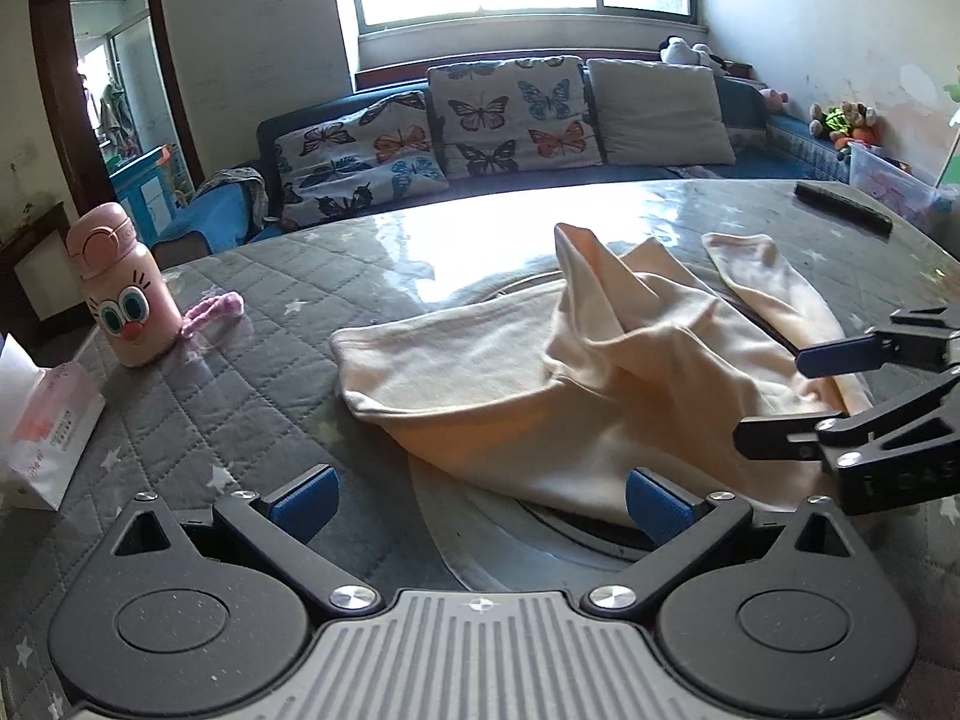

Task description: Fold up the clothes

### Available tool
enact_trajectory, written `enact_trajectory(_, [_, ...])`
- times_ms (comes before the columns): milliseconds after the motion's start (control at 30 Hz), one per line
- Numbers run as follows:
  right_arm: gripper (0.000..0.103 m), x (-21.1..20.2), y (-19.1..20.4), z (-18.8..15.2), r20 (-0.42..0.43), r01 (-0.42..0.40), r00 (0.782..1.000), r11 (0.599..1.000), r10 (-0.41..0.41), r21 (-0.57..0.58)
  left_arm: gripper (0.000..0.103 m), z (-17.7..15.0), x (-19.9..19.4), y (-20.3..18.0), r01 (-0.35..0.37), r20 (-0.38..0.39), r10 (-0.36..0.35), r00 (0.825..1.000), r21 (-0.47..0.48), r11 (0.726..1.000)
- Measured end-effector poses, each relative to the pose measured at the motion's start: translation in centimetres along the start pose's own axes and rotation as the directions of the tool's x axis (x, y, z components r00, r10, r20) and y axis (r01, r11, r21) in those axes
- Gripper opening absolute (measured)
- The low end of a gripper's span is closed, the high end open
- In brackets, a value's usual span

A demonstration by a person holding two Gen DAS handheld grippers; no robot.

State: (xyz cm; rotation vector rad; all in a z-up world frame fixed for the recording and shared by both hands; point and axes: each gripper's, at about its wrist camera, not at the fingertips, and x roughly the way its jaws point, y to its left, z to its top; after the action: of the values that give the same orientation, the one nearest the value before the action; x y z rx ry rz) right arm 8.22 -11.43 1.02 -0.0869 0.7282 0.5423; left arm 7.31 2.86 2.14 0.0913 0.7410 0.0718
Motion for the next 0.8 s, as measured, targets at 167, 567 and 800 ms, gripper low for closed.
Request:
enact_trajectory(167, [0.063,2.0,-0.8,0.2,-0.035,-0.042,0.998,0.999,0.043,0.03,0.103,0.1,0.5,0.6,-0.01,-0.012,0.01,1.0,-0.009,1.0])
enact_trajectory(567, [0.009,-1.7,2.7,-0.6,0.019,-0.151,0.988,0.988,0.152,-0.038,0.103,0.6,-0.8,1.6,-0.034,0.024,0.035,0.999,-0.024,0.999])
enact_trajectory(800, [0.009,-3.6,7.6,-2.5,-0.031,-0.233,0.972,0.95,0.232,-0.206,0.103,1.0,-1.8,1.2,-0.022,0.053,0.023,0.998,-0.015,1.0])
